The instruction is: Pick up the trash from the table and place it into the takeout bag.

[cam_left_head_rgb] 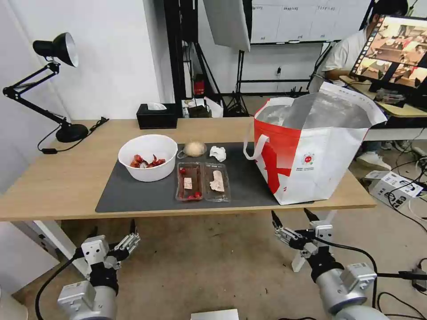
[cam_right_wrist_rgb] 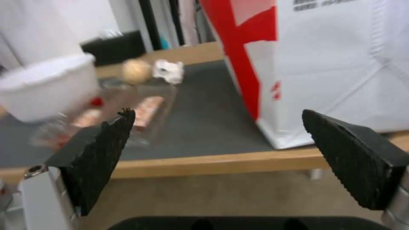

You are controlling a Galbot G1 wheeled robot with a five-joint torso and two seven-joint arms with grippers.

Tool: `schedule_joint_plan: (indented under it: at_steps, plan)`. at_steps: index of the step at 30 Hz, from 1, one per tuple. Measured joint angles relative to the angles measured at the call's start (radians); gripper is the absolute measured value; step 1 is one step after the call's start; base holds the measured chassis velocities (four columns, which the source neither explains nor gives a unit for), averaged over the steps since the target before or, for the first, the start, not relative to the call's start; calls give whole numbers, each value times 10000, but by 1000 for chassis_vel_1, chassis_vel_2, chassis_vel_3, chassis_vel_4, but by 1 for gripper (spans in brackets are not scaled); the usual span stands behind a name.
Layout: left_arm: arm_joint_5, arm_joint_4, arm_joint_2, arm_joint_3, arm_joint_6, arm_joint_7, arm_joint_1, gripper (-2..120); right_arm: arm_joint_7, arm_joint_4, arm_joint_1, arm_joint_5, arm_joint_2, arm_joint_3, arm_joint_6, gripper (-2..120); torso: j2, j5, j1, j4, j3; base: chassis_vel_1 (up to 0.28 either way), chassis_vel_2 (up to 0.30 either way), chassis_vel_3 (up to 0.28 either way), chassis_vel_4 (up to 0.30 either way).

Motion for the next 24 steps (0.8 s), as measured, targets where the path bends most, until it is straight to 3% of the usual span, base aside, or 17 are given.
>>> schedule_joint_plan:
  at_steps: [2,4,5,8,9,11,14,17,24]
  plan:
    - [-16,0,3,-4,-29,1,24,100,177,16,89,705,-54,-169,-20,100,-1,0,0,0,0,0,0,0,0]
    - [-78,0,21,-3,-140,1,48,100,664,40,365,2323,-225,-519,-58,100,0,0,-1,1,0,0,0,0,0]
    - [-78,0,21,-3,-140,1,48,100,664,40,365,2323,-225,-519,-58,100,0,0,-1,1,0,0,0,0,0]
    - [-127,4,82,-18,-173,0,71,100,1551,64,888,4828,-485,-847,-193,100,0,0,0,1,0,0,0,0,0]
    - [-127,4,82,-18,-173,0,71,100,1551,64,888,4828,-485,-847,-193,100,0,0,0,1,0,0,0,0,0]
    - [-135,3,133,-44,-173,0,92,100,2041,0,1290,6309,-674,-1046,-256,100,0,0,-1,0,0,0,0,0,0]
    - [-137,3,150,-66,-173,0,130,100,2294,-146,1591,7011,-792,-1233,-258,100,0,0,0,1,0,0,0,0,0]
    - [-141,5,214,-151,-173,21,177,100,2935,-506,2420,8747,-912,-1662,-209,100,0,0,0,1,0,0,0,0,0]
    - [-375,22,418,-464,-144,50,76,100,4045,-1200,3730,10073,-761,-2392,-29,100,0,0,0,1,0,0,0,0,0]
